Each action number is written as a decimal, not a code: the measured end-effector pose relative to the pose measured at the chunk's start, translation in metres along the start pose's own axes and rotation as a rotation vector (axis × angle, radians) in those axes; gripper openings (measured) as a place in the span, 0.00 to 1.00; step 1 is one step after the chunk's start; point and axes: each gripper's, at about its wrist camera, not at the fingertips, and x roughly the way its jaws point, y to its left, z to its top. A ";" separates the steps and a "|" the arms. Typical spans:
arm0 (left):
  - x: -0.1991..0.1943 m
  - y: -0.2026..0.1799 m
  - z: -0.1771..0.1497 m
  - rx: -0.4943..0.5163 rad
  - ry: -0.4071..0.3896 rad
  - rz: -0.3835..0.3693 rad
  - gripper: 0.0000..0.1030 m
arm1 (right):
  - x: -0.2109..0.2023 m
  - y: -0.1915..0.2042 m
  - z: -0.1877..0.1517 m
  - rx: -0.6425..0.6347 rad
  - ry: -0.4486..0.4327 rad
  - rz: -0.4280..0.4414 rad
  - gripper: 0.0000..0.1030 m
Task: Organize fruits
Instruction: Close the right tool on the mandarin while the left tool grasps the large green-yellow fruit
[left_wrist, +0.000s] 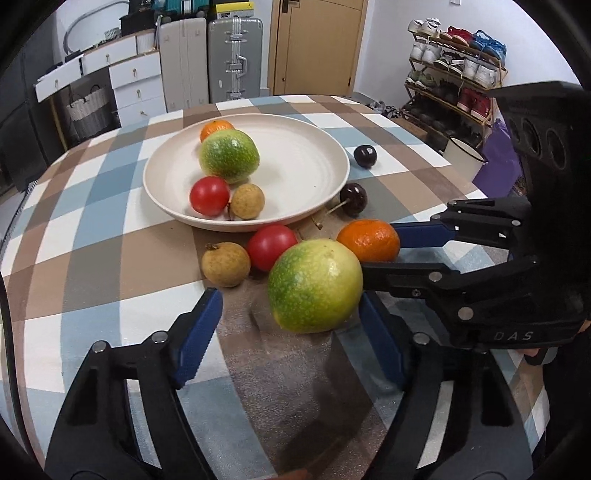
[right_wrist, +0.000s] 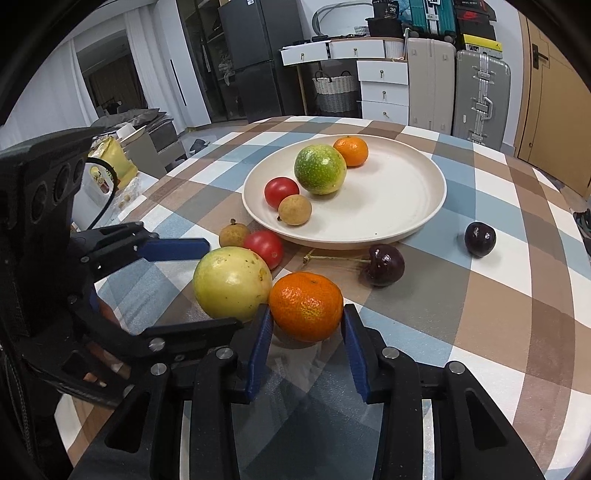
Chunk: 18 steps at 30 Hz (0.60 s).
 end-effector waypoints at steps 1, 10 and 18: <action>0.001 0.000 0.000 0.001 0.002 -0.010 0.67 | 0.000 0.000 0.000 0.002 0.000 0.002 0.38; 0.002 -0.006 0.000 0.030 0.002 -0.063 0.46 | 0.000 -0.001 0.000 0.003 0.000 0.002 0.38; -0.002 -0.006 0.000 0.027 -0.010 -0.074 0.46 | -0.001 -0.001 0.000 0.007 -0.002 0.007 0.37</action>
